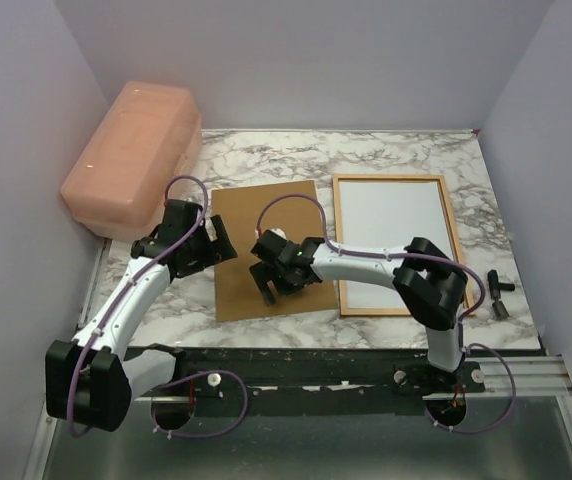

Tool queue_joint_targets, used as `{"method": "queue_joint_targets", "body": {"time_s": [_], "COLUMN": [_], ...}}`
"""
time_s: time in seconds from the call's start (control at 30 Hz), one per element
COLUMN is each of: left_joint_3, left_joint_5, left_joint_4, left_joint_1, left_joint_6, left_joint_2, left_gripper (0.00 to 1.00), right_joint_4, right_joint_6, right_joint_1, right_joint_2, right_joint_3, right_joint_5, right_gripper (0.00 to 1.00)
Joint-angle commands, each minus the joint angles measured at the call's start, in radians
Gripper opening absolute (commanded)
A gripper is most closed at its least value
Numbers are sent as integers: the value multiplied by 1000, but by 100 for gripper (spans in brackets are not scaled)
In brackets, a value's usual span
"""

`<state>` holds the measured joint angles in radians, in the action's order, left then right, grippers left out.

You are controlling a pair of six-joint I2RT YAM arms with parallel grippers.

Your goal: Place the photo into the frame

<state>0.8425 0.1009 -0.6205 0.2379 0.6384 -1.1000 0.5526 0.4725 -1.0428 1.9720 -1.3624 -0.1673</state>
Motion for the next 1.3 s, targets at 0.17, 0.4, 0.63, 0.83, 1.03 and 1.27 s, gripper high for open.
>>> {"method": "queue_joint_targets", "body": {"time_s": [0.17,0.4,0.63,0.83,1.03,1.27], "left_joint_3": [-152,-188,-200,-180,-154,-123], "left_joint_5": [51,131,163,161,184,185], "left_joint_4": [64,130,160,138,121,89], "left_joint_1": [-63,-63,-60,-60,-57,-57], "left_joint_6": [22,27,28,27,14,-9], "left_joint_2": [-93,-181,-240,-260,-285,-317], "left_gripper": [96,94,93,93,93,92], "right_joint_4": [112,73,13,16,37,63], "right_joint_6": [121,132,159,143,135,141], "right_joint_1": [-15,83,228,283,284,283], "right_joint_2": [-151,-194,-211,-166,-86,-56], "right_joint_3": [27,88,188,154,114,117], "right_joint_5": [110,147,159,121,76,-27], "right_gripper": [100,100,100,100,100,100]}}
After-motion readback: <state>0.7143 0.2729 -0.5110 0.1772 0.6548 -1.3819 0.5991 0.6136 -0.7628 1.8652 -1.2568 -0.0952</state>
